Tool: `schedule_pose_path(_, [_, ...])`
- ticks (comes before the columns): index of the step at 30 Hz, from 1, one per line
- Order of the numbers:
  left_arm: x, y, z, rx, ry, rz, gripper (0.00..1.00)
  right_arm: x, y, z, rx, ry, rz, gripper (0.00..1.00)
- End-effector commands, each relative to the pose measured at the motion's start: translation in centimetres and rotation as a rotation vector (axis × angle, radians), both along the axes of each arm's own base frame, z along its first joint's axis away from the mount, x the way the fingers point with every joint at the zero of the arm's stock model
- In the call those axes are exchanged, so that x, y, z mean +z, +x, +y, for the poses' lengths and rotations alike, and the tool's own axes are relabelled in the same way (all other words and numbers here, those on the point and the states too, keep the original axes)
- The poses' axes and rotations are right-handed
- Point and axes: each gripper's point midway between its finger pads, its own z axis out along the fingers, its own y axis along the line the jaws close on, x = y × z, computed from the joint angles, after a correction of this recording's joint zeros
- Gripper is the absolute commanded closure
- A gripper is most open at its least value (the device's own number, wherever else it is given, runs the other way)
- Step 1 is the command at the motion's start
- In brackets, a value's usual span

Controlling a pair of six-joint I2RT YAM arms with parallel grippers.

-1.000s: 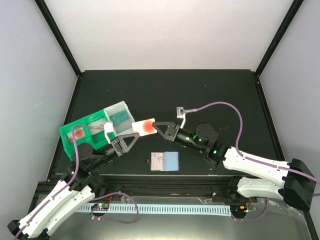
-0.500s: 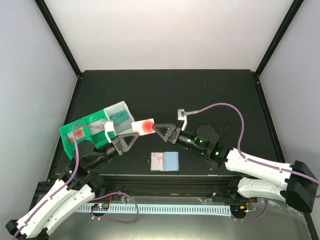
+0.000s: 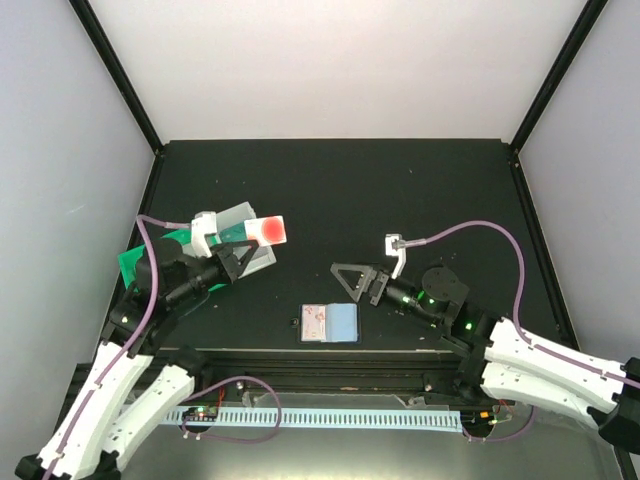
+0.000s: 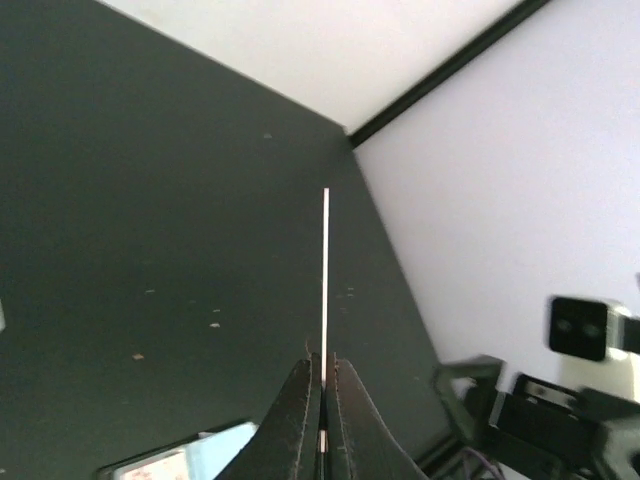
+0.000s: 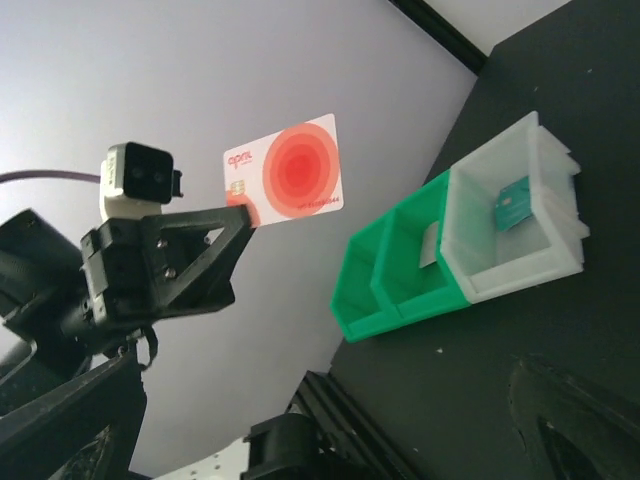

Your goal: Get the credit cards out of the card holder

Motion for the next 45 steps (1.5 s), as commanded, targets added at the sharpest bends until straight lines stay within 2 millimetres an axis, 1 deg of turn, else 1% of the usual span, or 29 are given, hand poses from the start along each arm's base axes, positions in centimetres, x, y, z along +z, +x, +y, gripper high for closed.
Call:
schedule_pose_path(1, [-1.4, 0.4, 1.0, -0.05, 0.071, 0.075, 0.99, -0.5, 0.2, -1.4, -0.052, -0.054, -0.044, 0.0])
schedule_pose_path(4, [-2.6, 1.8, 2.3, -0.028, 0.072, 0.128, 0.98, -0.3, 0.0, -1.9, -0.053, -0.081, -0.067, 0.0])
schedule_pose_path(7, [-3.9, 2.6, 3.7, 0.0, 0.073, 0.169, 0.98, -0.3, -0.1, -2.4, -0.062, -0.119, -0.078, 0.0])
schedule_pose_path(10, [-5.0, 3.4, 5.8, 0.053, 0.107, 0.195, 0.98, -0.6, -0.3, -3.0, -0.067, -0.145, -0.083, 0.0])
schedule_pose_path(14, [-7.0, 4.3, 9.6, 0.168, 0.206, 0.264, 0.98, -0.9, -0.4, -3.9, -0.089, -0.152, -0.086, 0.0])
schedule_pose_path(17, [-8.4, 4.6, 12.9, 0.267, 0.261, 0.338, 0.98, -1.3, -0.3, -4.6, -0.112, -0.151, -0.079, 0.0])
schedule_pose_path(19, [-9.1, 4.8, 14.8, 0.334, 0.299, 0.378, 0.98, -1.7, -0.2, -4.9, -0.13, -0.155, -0.07, 0.0])
schedule_pose_path(21, [-9.5, 5.2, 16.4, 0.4, 0.317, 0.398, 0.98, -1.8, -0.2, -5.1, -0.134, -0.154, -0.071, 0.0])
schedule_pose_path(26, [-10.0, 6.3, 20.3, 0.548, 0.253, 0.427, 0.98, -1.2, -0.6, -4.7, -0.105, -0.156, -0.077, 0.0])
schedule_pose_path(29, [-10.1, 6.4, 22.8, 0.627, 0.231, 0.457, 0.98, -1.2, -0.7, -4.6, -0.093, -0.182, -0.08, 0.0])
schedule_pose_path(32, [-10.2, 6.2, 25.7, 0.735, 0.273, 0.47, 0.98, -1.3, -0.8, -4.7, -0.089, -0.197, -0.08, 0.0])
schedule_pose_path(34, [-10.4, 5.7, 27.8, 0.837, 0.345, 0.483, 0.98, -1.4, -0.8, -4.7, -0.086, -0.199, -0.079, 0.0])
schedule_pose_path(39, [-9.4, 5.0, 30.2, 0.939, 0.45, 0.456, 0.98, -1.7, -0.9, -4.4, -0.071, -0.208, -0.068, 0.0])
schedule_pose_path(43, [-9.8, 5.8, 30.1, 0.886, 0.438, 0.474, 0.99, -1.8, -0.9, -4.0, -0.056, -0.217, -0.061, 0.0])
schedule_pose_path(45, [-10.1, 5.9, 30.7, 0.881, 0.464, 0.508, 0.98, -1.8, -0.9, -3.7, -0.048, -0.227, -0.058, 0.0])
